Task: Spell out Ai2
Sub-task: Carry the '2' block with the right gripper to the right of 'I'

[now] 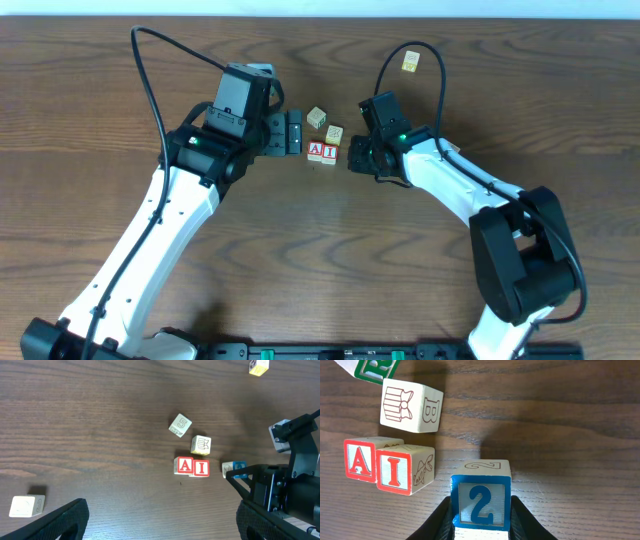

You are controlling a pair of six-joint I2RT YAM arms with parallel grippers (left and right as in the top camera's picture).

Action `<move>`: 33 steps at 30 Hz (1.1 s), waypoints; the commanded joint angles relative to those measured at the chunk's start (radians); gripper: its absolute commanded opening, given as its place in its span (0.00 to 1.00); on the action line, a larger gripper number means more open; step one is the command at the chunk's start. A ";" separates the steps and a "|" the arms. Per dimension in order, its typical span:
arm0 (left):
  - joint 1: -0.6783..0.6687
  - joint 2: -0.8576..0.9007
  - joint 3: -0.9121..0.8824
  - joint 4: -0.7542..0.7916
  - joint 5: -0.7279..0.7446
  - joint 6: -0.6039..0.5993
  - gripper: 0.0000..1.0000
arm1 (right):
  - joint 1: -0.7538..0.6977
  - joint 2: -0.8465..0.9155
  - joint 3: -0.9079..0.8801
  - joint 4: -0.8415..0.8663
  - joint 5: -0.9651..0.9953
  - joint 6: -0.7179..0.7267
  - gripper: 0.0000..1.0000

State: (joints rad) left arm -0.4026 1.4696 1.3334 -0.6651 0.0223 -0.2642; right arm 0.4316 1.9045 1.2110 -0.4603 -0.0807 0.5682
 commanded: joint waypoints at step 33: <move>0.003 -0.012 0.006 0.004 -0.030 0.011 0.96 | 0.015 0.053 0.019 0.055 -0.024 0.029 0.49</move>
State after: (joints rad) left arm -0.4026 1.4696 1.3334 -0.6636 0.0158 -0.2642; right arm 0.4381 1.9514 1.2129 -0.4145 -0.0799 0.5983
